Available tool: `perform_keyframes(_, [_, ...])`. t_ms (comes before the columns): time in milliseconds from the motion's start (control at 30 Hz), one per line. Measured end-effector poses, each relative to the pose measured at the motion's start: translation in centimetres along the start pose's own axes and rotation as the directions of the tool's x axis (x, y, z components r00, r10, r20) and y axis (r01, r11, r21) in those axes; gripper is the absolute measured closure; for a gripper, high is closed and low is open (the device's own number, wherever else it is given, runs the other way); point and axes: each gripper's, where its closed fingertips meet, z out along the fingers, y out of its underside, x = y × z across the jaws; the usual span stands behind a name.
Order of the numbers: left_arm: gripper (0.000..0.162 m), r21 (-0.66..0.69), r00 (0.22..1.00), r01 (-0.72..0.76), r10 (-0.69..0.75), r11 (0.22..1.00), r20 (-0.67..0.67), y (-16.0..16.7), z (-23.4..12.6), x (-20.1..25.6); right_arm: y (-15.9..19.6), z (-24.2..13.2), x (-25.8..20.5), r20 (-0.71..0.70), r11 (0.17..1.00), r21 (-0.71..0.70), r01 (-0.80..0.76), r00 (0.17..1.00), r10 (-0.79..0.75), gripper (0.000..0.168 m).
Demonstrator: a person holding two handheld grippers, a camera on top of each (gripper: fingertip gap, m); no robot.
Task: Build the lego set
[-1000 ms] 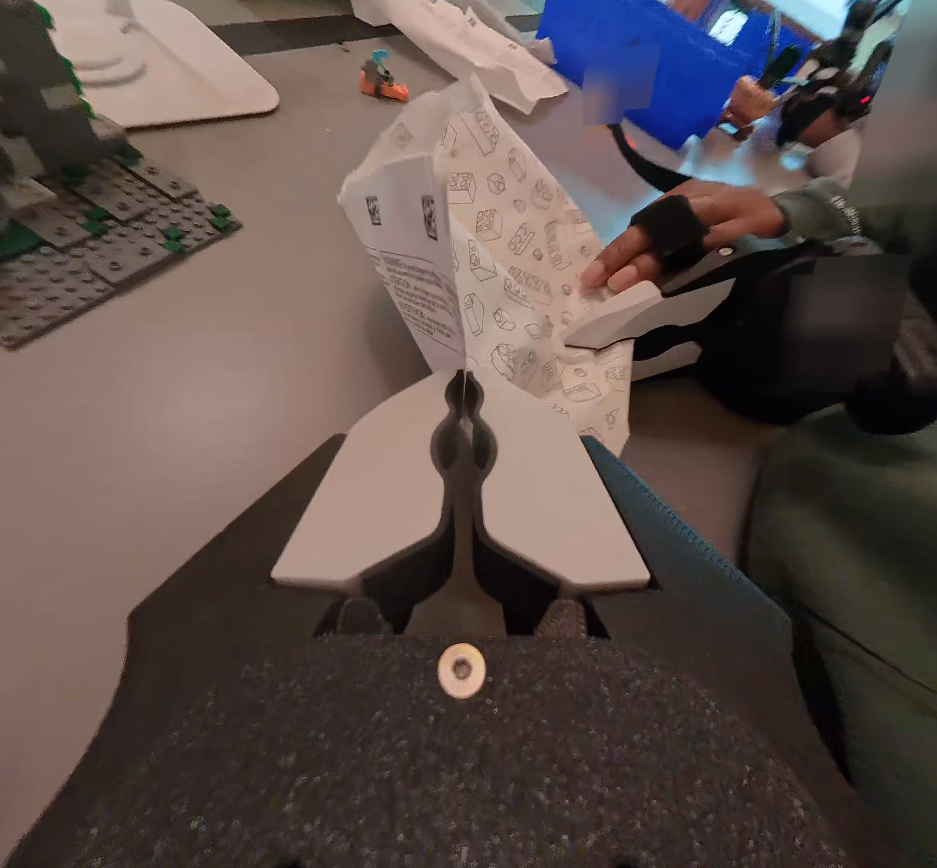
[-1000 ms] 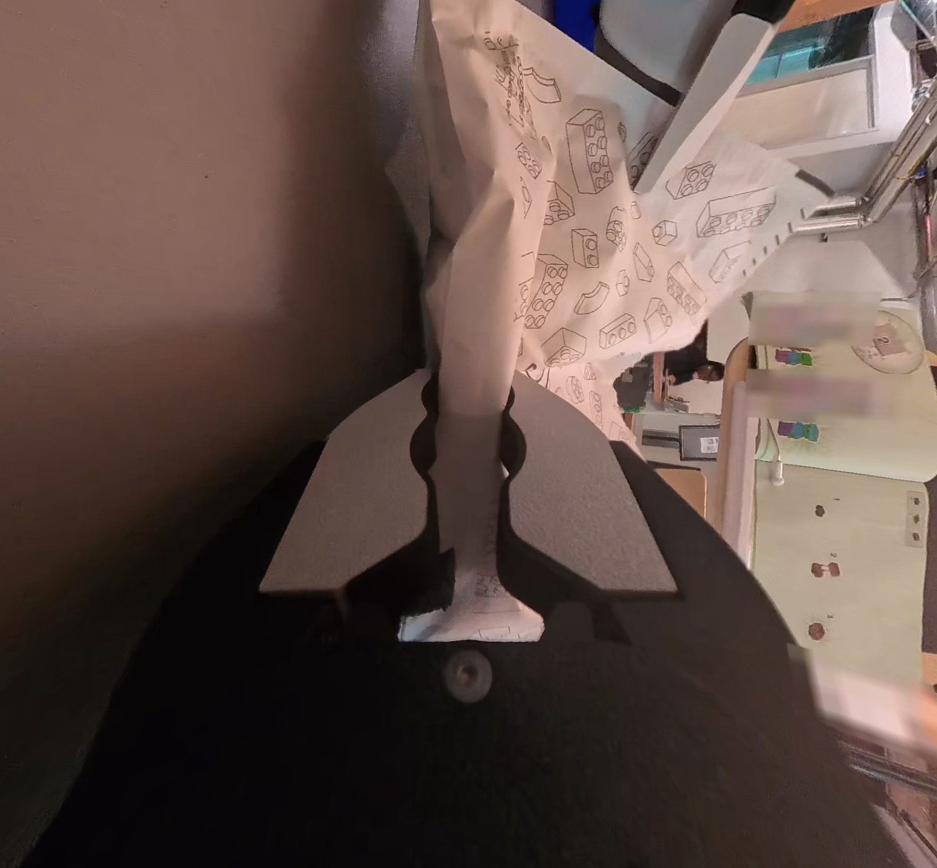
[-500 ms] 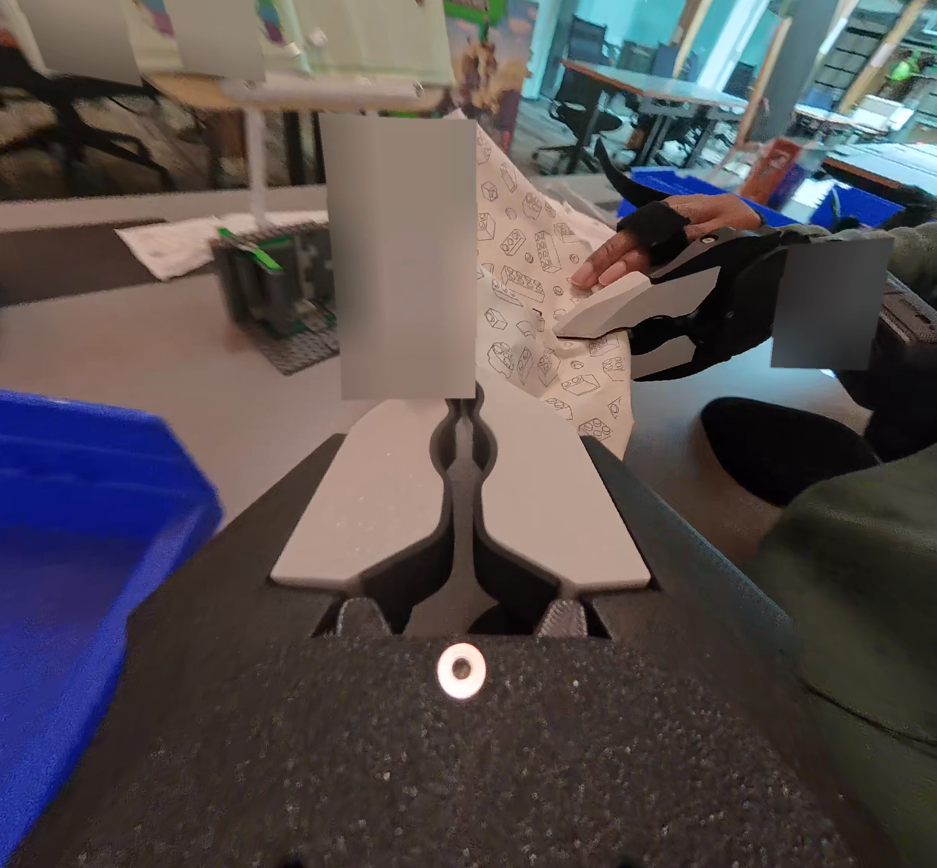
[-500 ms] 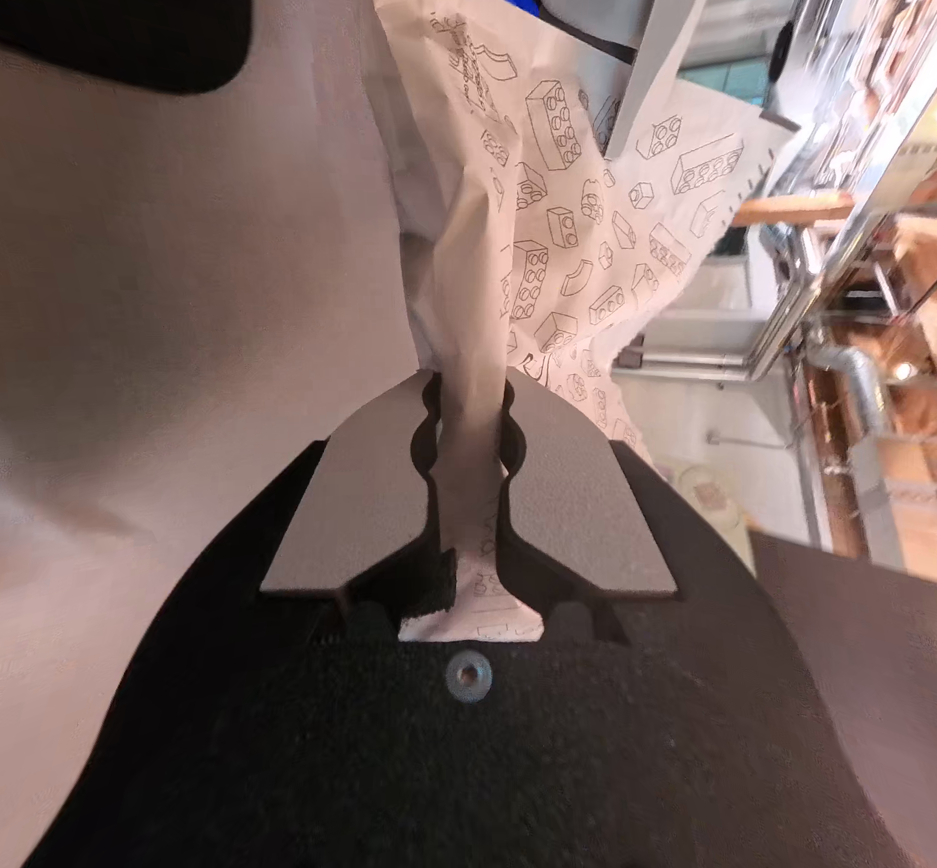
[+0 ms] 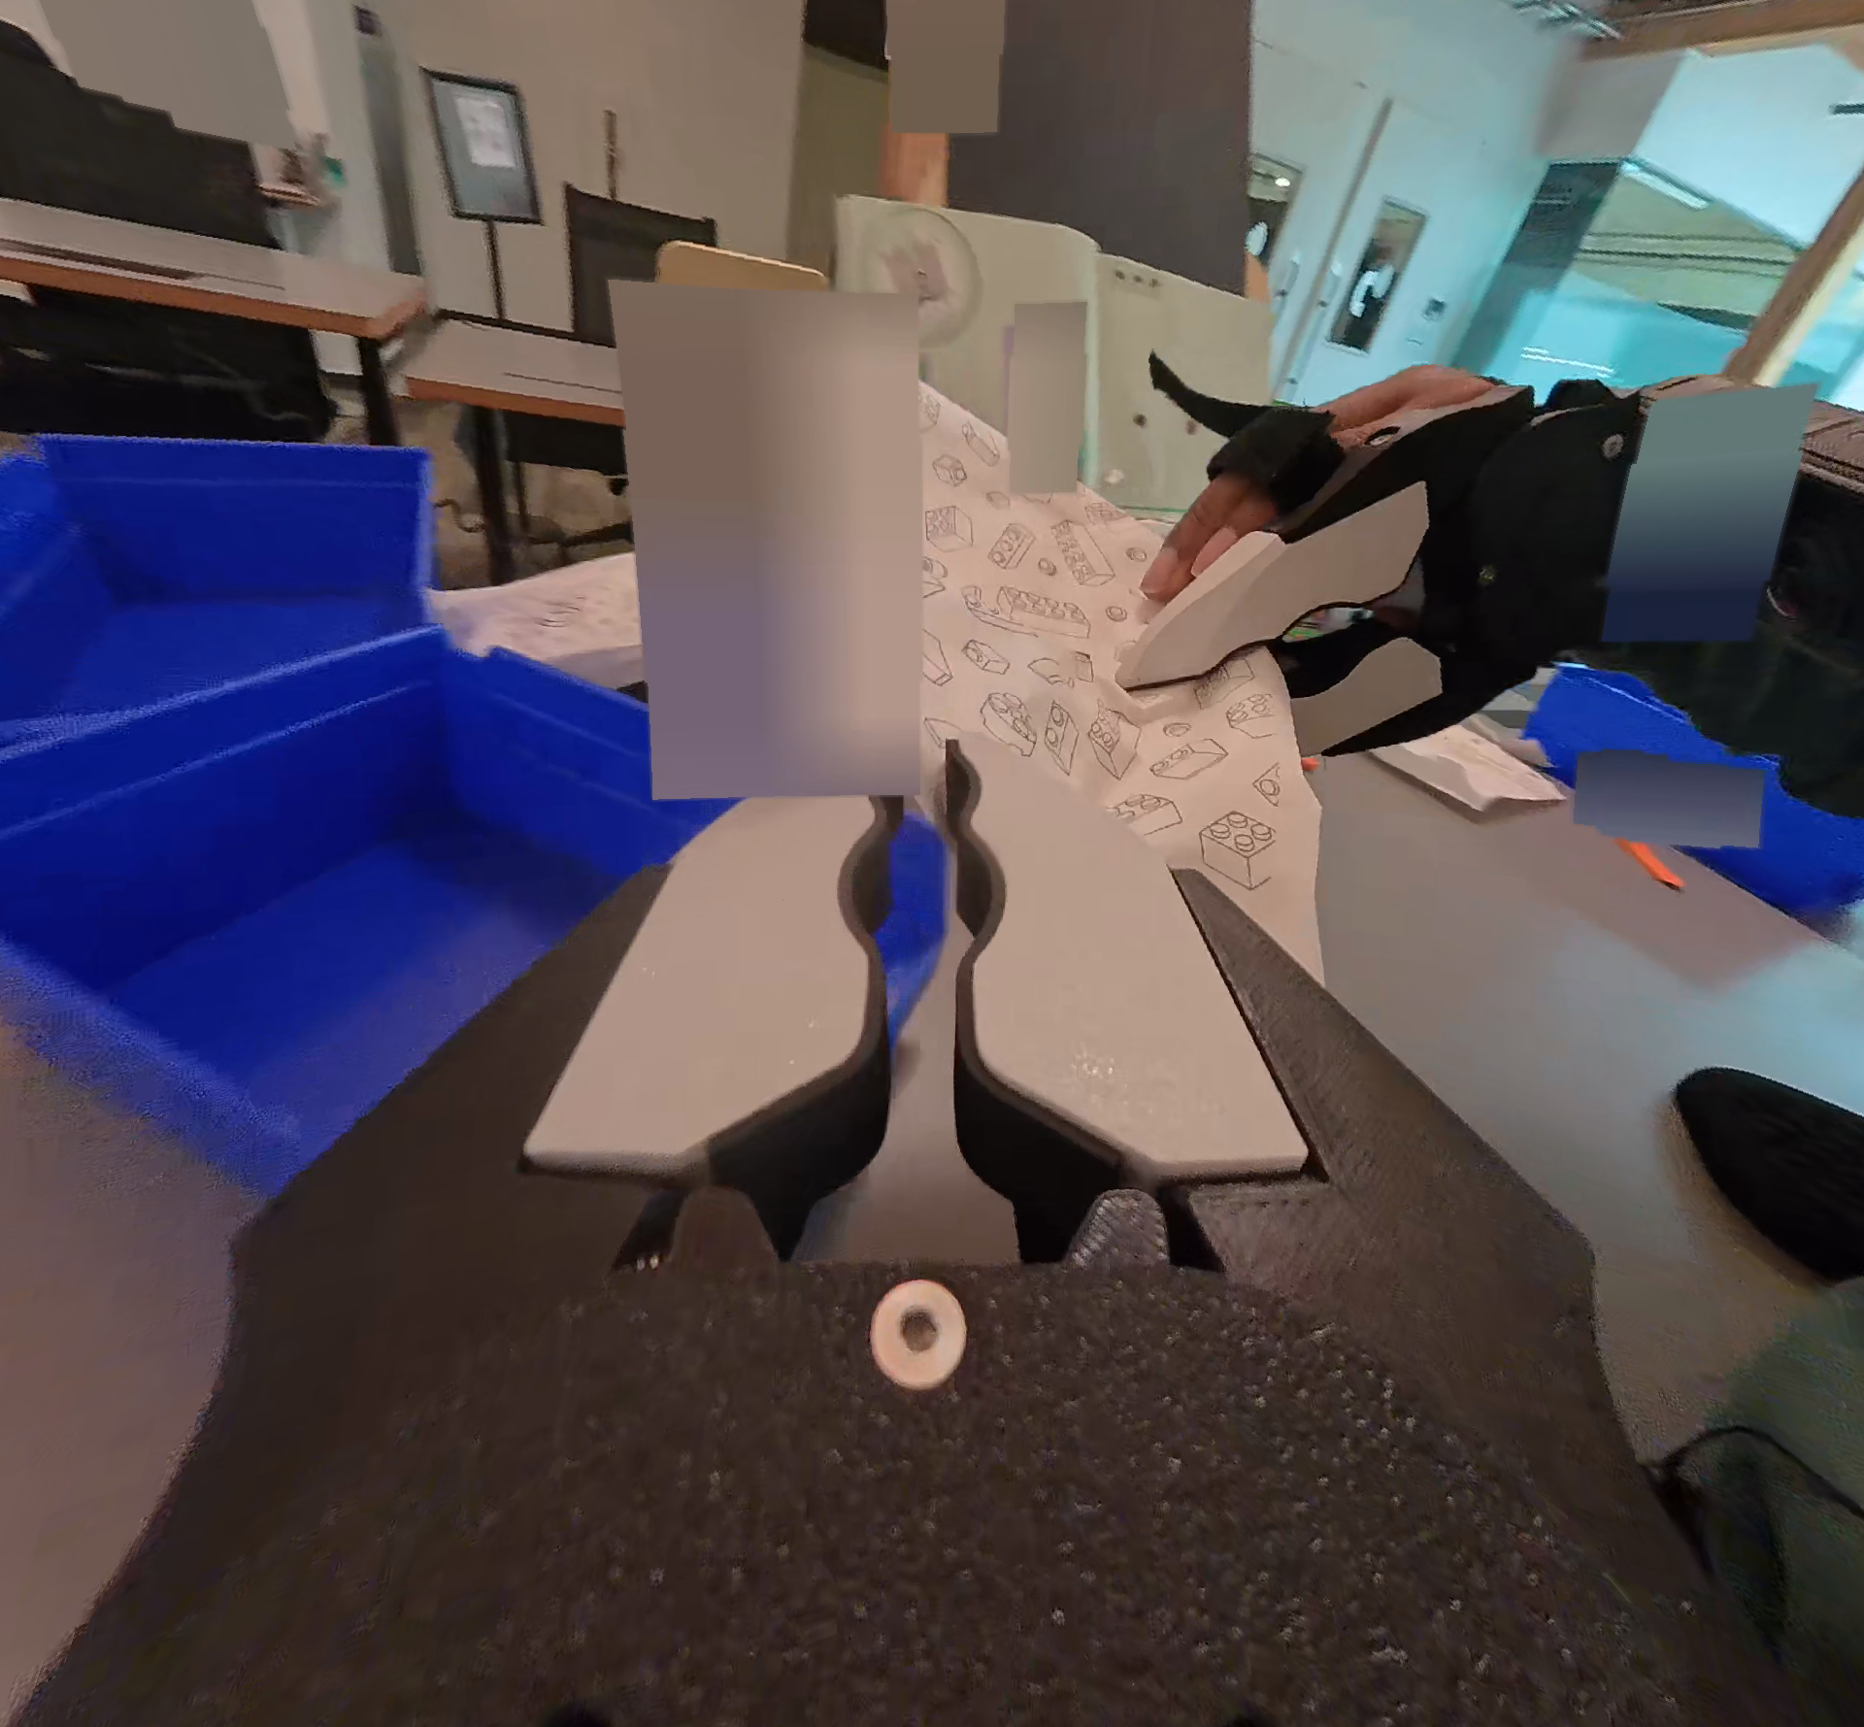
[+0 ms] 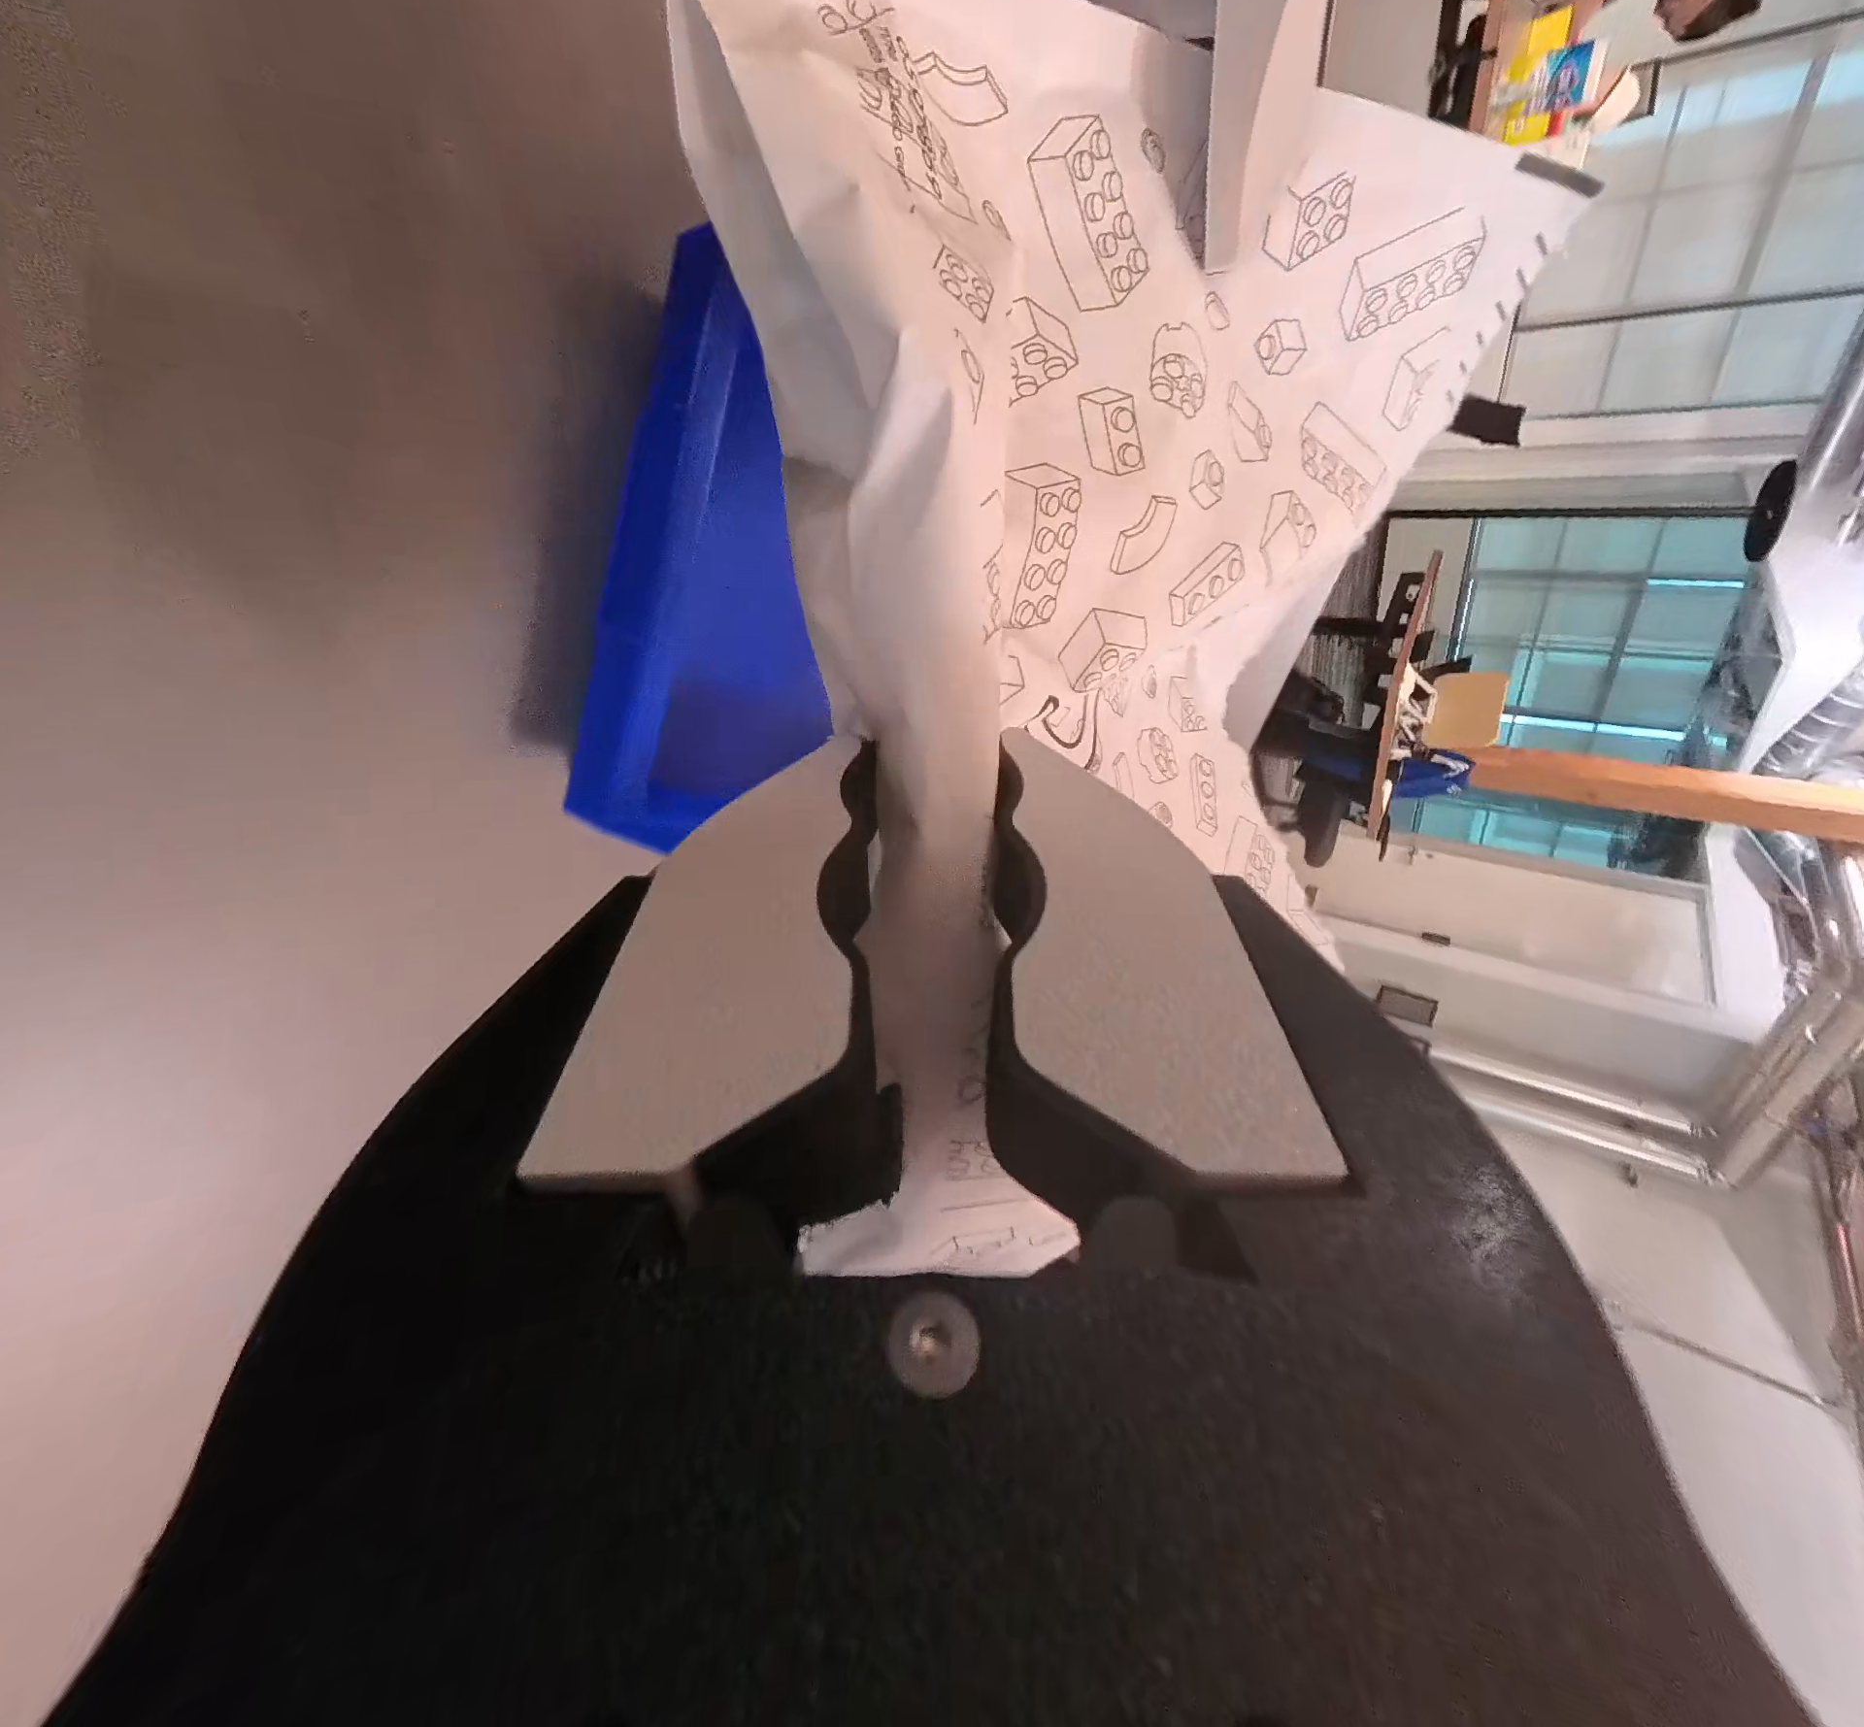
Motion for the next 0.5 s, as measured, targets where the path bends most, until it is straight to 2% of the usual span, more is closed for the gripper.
perform_keyframes(233, [0.151, 0.023, 0.989, -0.002, -0.001, 1.0, 0.146, -0.3, -4.3, -5.8, -2.6, 6.3, 1.3, 0.038, 0.991, 0.083, -0.107, 0.994, 0.104, 0.148])
perform_keyframes(367, [0.148, 0.052, 0.978, 0.002, -0.013, 0.999, 0.207, -0.7, -6.5, -8.0, -3.4, 9.1, 1.2, 0.079, 0.95, 0.108, -0.293, 0.955, 0.286, 0.148])
perform_keyframes(500, [0.149, 0.07, 0.973, -0.006, -0.01, 0.998, 0.229, -0.9, -7.7, -8.9, -3.1, 11.1, 0.4, 0.15, 0.863, 0.074, -0.499, 0.861, 0.485, 0.148])
